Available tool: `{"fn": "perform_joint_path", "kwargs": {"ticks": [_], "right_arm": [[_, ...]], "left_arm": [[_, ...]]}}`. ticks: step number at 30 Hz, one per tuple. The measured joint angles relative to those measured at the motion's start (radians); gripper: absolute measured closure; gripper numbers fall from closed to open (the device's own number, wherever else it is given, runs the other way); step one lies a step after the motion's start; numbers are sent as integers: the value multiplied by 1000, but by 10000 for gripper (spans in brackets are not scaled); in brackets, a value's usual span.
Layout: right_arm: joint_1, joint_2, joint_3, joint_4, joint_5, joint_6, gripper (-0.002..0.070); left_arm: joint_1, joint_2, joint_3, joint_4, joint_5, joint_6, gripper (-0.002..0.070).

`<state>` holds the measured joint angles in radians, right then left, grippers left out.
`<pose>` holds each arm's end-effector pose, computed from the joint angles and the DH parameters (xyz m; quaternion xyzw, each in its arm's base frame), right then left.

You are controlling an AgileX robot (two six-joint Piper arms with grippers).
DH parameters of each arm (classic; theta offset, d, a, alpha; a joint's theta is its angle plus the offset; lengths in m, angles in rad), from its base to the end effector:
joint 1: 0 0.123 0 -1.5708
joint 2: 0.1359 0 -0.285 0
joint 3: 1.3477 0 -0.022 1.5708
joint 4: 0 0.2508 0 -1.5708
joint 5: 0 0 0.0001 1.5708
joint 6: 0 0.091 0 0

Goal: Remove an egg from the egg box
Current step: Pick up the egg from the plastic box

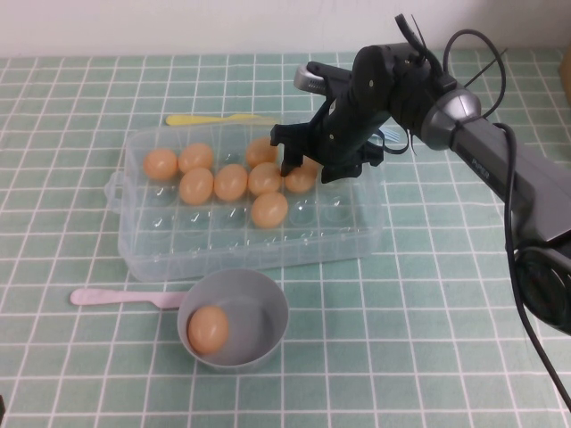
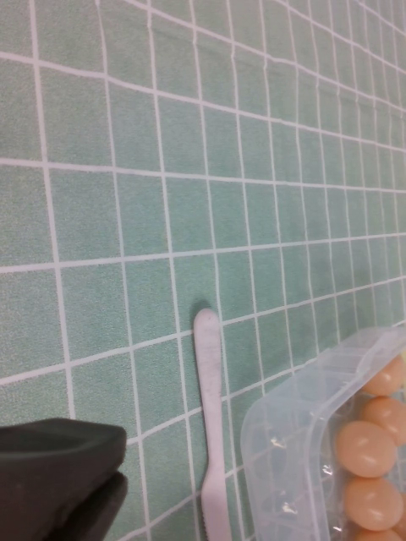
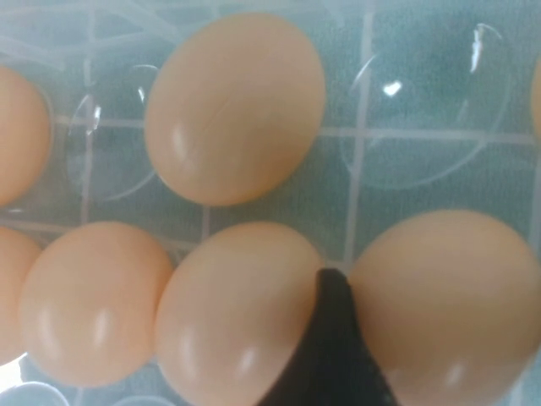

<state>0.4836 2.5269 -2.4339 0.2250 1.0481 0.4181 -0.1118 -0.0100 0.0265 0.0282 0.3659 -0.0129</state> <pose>0.4777 0.2707 0.1977 -0.0022 0.9611 0.2082 0.1814 0.0527 -0.0050 0.1719 0.0473 0.8020 -0.0252 0.5950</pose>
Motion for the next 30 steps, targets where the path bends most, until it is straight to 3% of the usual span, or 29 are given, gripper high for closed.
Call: {"fn": "perform_joint_path", "kwargs": {"ticks": [6,17,30], "right_arm": [[0,0,0,-2,0,0,209],[0,0,-1,-2,-5,0,297],[-2,0,-1,9,-3,-21,300]], "left_arm": [[0,0,0,0,0,0,680],[0,0,0,0,0,0,679],[0,0,0,0,0,0,679]]}}
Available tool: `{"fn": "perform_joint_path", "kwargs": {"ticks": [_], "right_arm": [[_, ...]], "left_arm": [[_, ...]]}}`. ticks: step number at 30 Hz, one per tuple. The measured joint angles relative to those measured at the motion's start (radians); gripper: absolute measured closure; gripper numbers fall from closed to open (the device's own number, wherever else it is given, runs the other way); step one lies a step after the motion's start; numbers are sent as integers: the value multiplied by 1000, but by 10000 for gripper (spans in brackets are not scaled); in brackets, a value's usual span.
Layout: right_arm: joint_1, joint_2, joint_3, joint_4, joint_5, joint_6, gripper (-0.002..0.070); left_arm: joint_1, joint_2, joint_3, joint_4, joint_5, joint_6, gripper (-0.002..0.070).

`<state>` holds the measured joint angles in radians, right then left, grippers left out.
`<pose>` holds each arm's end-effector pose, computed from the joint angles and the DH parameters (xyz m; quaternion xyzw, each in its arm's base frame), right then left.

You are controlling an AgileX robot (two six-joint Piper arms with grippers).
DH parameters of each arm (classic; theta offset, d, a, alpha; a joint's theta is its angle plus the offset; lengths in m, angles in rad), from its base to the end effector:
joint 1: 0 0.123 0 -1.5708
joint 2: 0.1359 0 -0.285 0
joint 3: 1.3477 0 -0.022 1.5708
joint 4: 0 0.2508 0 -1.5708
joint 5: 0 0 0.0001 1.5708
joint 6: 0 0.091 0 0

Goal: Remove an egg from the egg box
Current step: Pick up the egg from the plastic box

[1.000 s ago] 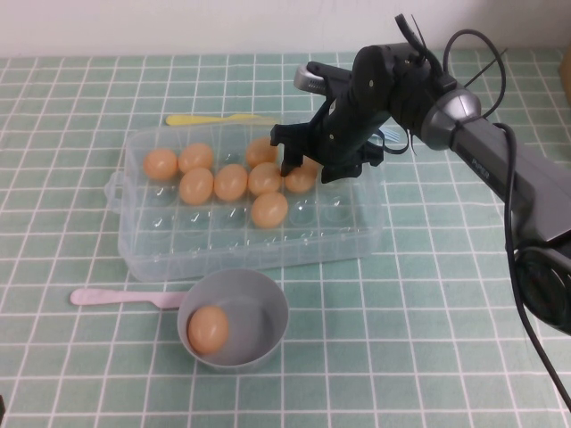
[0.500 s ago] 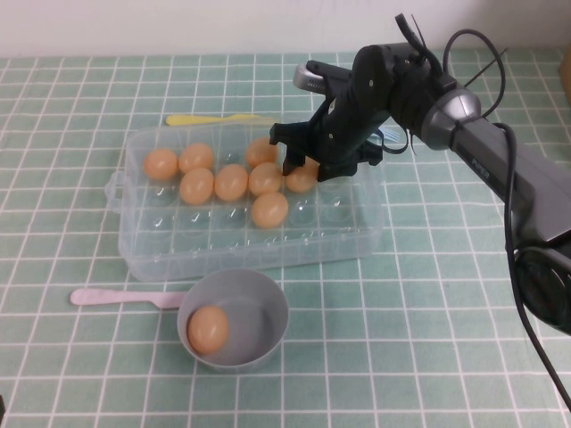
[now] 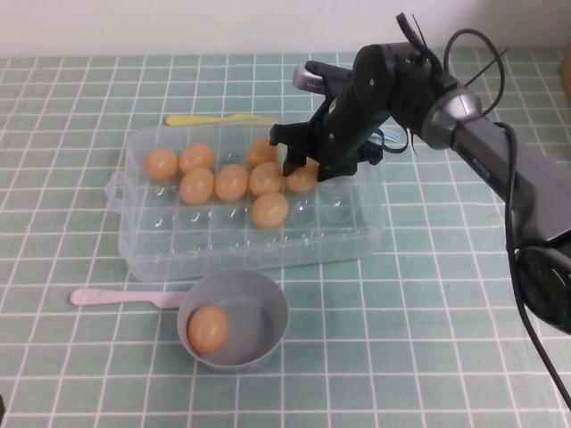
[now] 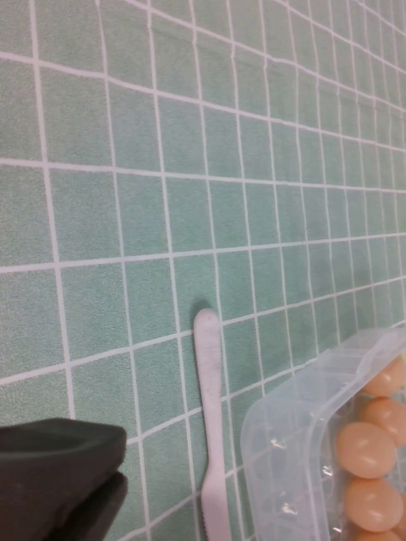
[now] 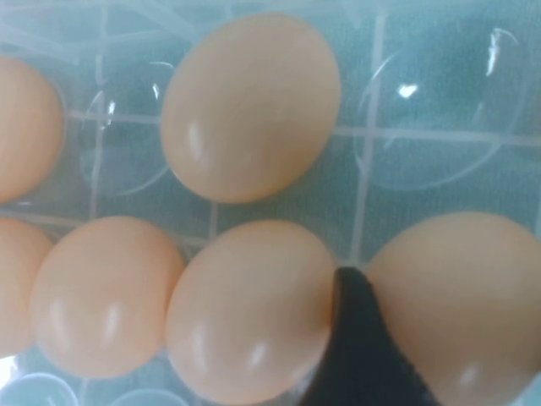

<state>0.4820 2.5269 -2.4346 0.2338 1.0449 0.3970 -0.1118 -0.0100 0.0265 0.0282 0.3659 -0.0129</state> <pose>0.4781 0.2707 0.1982 -0.0102 0.9601 0.2106 0.1835 0.0527 -0.0050 0.1719 0.0473 0.8020 -0.0252 0.5950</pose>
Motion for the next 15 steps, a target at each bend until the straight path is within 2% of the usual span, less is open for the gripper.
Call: {"fn": "perform_joint_path", "kwargs": {"ticks": [8,15], "right_arm": [[-4,-59,0,-18,43,-2,302],[-2,-133,0,-28,175,-59,302]], "left_arm": [[0,0,0,0,0,0,680],[0,0,0,0,0,0,680]]}}
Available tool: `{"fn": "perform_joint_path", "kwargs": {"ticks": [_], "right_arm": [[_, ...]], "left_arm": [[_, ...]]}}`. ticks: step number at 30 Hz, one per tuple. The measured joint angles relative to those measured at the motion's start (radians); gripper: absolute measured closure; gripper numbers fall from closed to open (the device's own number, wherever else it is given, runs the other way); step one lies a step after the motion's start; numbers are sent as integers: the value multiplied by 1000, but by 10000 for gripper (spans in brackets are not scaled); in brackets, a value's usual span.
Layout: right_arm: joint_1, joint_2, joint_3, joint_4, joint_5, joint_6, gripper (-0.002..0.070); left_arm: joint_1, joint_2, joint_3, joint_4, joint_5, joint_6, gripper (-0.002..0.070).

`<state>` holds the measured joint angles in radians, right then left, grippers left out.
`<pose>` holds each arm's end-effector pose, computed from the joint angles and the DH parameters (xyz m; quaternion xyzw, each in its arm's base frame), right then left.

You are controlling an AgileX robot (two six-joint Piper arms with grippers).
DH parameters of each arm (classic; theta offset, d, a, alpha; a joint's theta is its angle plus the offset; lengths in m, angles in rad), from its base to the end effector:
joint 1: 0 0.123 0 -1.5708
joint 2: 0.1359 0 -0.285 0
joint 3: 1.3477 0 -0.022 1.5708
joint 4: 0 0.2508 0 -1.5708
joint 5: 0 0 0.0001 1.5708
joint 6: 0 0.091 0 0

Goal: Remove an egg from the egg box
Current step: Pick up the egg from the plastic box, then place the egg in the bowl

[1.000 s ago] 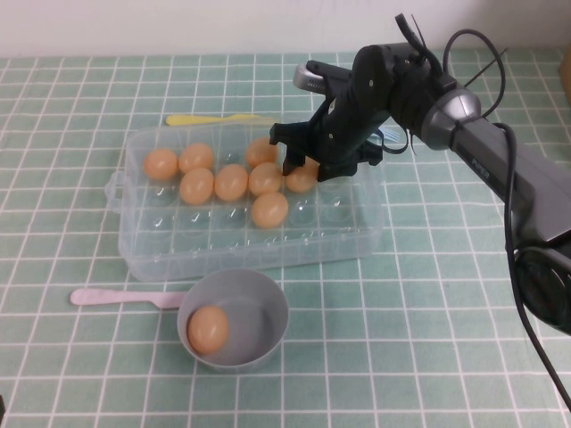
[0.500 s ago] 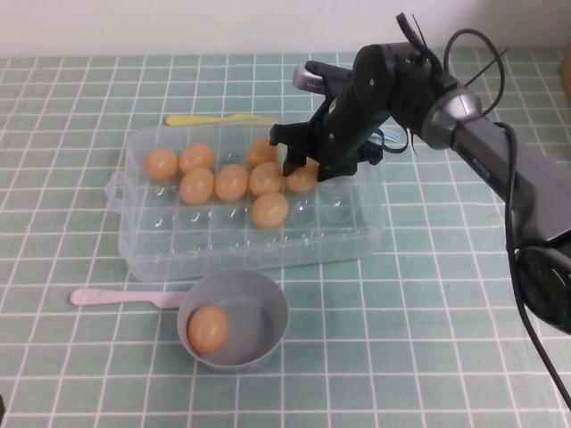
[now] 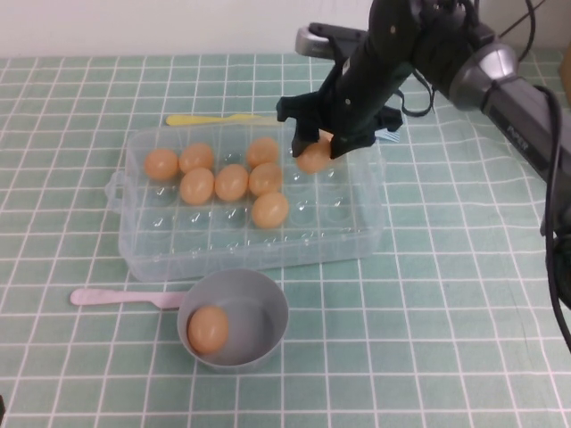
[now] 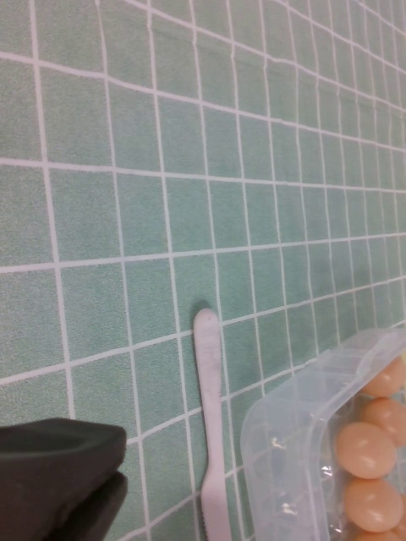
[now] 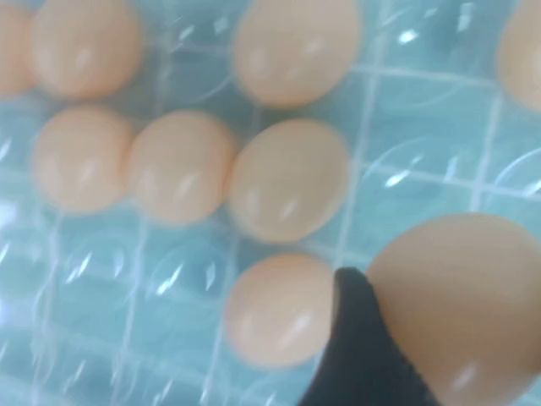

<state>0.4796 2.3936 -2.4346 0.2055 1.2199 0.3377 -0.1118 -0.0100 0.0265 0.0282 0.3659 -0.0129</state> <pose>0.4540 0.2558 0.2616 -0.0571 0.9647 0.1873 0.1761 0.0527 -0.0050 0.1719 0.0473 0.8020 -0.0252 0.5950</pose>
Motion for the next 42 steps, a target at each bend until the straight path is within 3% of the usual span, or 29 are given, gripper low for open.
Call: {"fn": "perform_joint_path", "kwargs": {"ticks": [10,21,27,42], "right_arm": [[149,-158,71,15,22,-185,302],[274,-381,517,15,22,-205,302],[333,-423,659,14,-21,-274,302],[352,-316,680,11,-185,-332,302]], "left_arm": [[0,0,0,0,0,0,680],[0,0,0,0,0,0,680],[0,0,0,0,0,0,680],[0,0,0,0,0,0,680]]}}
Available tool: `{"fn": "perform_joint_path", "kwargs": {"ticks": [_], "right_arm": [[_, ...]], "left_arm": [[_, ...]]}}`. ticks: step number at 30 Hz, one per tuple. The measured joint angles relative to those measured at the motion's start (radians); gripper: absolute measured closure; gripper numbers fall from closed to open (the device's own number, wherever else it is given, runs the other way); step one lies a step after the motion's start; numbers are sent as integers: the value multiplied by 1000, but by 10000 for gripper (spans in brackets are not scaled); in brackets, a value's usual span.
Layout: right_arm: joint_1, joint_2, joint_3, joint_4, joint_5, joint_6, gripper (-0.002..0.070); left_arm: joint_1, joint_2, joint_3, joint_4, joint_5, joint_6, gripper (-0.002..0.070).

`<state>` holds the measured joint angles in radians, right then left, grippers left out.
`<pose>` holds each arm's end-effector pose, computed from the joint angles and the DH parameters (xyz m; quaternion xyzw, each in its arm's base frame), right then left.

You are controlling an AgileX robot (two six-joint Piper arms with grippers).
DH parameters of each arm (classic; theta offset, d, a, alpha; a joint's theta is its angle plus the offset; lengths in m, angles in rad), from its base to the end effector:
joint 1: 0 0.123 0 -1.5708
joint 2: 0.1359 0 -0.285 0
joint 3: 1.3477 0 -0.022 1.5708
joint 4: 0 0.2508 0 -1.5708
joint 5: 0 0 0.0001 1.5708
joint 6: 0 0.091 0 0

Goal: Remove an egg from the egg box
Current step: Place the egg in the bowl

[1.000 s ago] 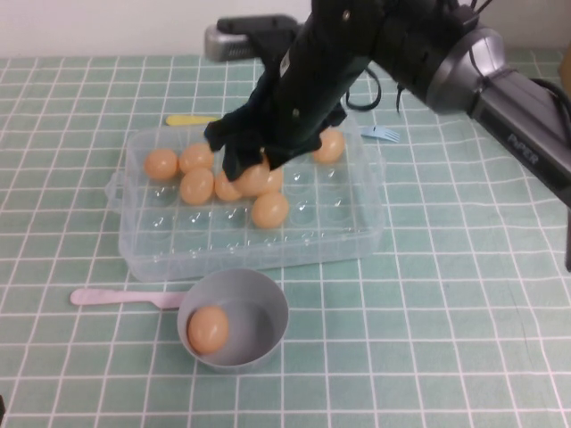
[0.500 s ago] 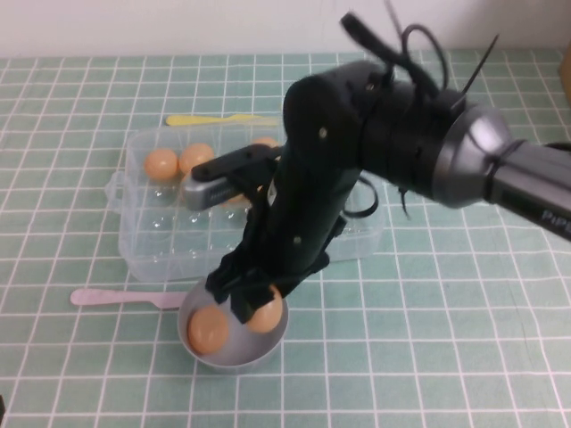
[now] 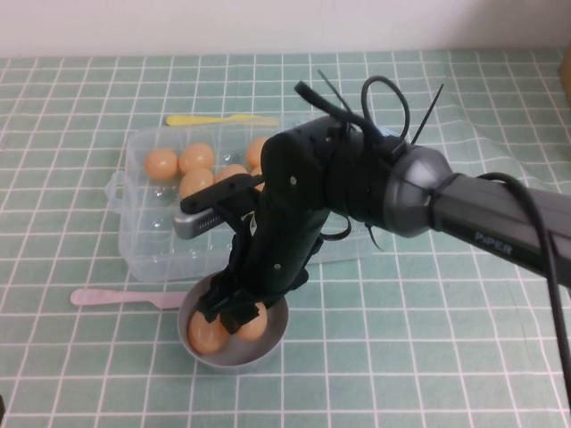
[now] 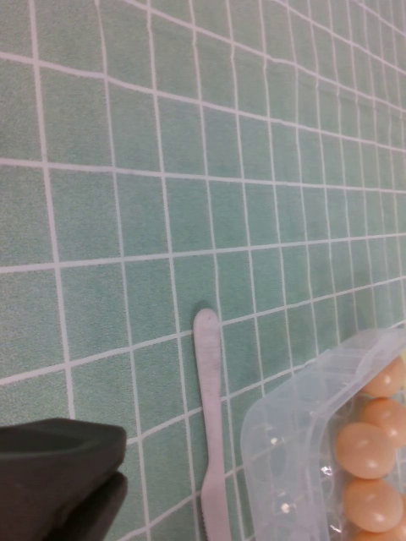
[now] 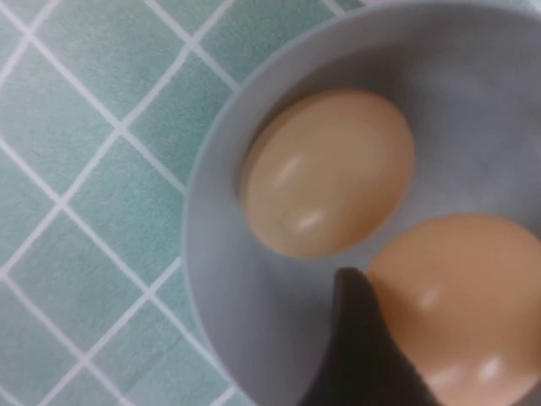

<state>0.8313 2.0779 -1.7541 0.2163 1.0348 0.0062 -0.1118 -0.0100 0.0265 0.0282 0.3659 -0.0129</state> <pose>0.2888 0.3416 0.2285 -0.3569 0.9169 0.1516 0.0948 0.0527 -0.0050 0.1719 0.0473 0.8020 -0.0252 0.5950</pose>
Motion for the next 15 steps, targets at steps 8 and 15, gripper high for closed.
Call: {"fn": "perform_joint_path", "kwargs": {"ticks": [8,15], "right_arm": [[0,34,2,-5,-8,-6,302],[0,46,2,-9,-14,0,287]], "left_arm": [[0,0,0,0,0,0,680],[0,0,0,0,0,0,680]]}}
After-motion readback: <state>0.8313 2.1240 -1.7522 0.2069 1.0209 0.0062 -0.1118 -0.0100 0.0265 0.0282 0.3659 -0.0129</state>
